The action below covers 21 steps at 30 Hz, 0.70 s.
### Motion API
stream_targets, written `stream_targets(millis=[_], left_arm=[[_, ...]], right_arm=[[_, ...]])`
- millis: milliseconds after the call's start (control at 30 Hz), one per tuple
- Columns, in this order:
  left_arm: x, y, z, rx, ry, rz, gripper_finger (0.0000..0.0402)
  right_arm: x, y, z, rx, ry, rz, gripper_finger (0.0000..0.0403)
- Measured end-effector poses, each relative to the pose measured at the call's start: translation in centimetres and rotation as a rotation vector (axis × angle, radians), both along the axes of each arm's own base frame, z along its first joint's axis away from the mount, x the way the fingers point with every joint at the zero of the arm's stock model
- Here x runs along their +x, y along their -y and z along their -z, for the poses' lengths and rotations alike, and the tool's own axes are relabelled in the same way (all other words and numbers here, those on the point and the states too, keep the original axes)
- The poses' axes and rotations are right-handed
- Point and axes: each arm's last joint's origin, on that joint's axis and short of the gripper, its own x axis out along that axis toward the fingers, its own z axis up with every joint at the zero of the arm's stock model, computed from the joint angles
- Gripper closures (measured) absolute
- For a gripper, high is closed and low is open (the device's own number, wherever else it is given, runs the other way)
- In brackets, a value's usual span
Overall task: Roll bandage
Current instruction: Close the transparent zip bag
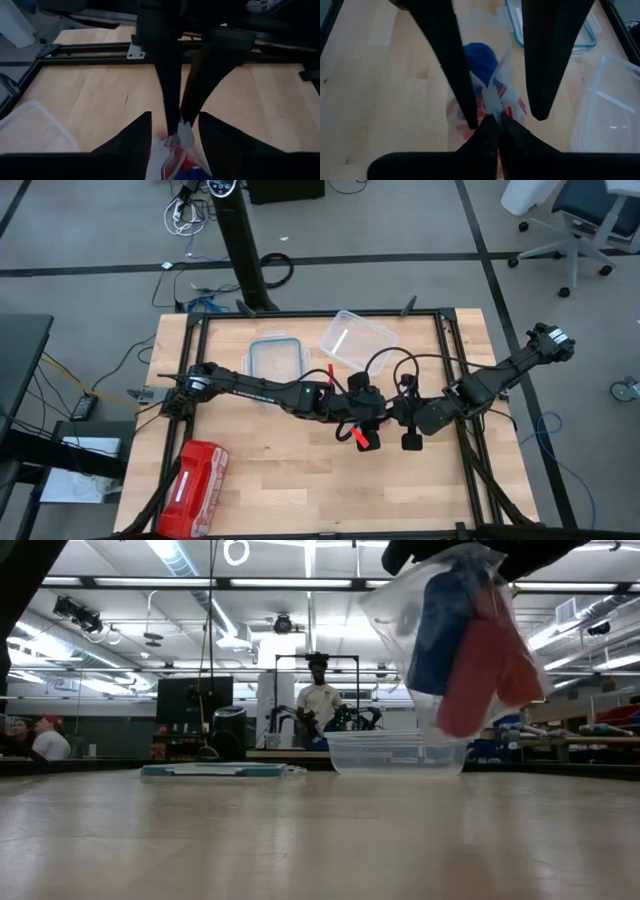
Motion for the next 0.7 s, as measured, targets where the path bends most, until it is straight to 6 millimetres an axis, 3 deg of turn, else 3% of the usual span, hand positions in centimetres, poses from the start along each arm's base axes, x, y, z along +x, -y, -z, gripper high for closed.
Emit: stream_targets(millis=[267, 500, 700], left_arm=[[-0.13, -0.01, 0.19, 0.008, -0.024, -0.001, 0.0288], [-0.15, 0.03, 0.25, 0.063, -0.035, 0.014, 0.0384], [0.02, -0.04, 0.28, 0.077, -0.023, 0.018, 0.0389]], right_arm=[[0.0, -0.01, 0.0, 0.0, 0.0, 0.0, 0.0403], [0.0, -0.05, 0.0, 0.012, -0.004, -0.009, 0.0403], [-0.34, 0.11, 0.13, 0.021, -0.037, 0.015, 0.0403]])
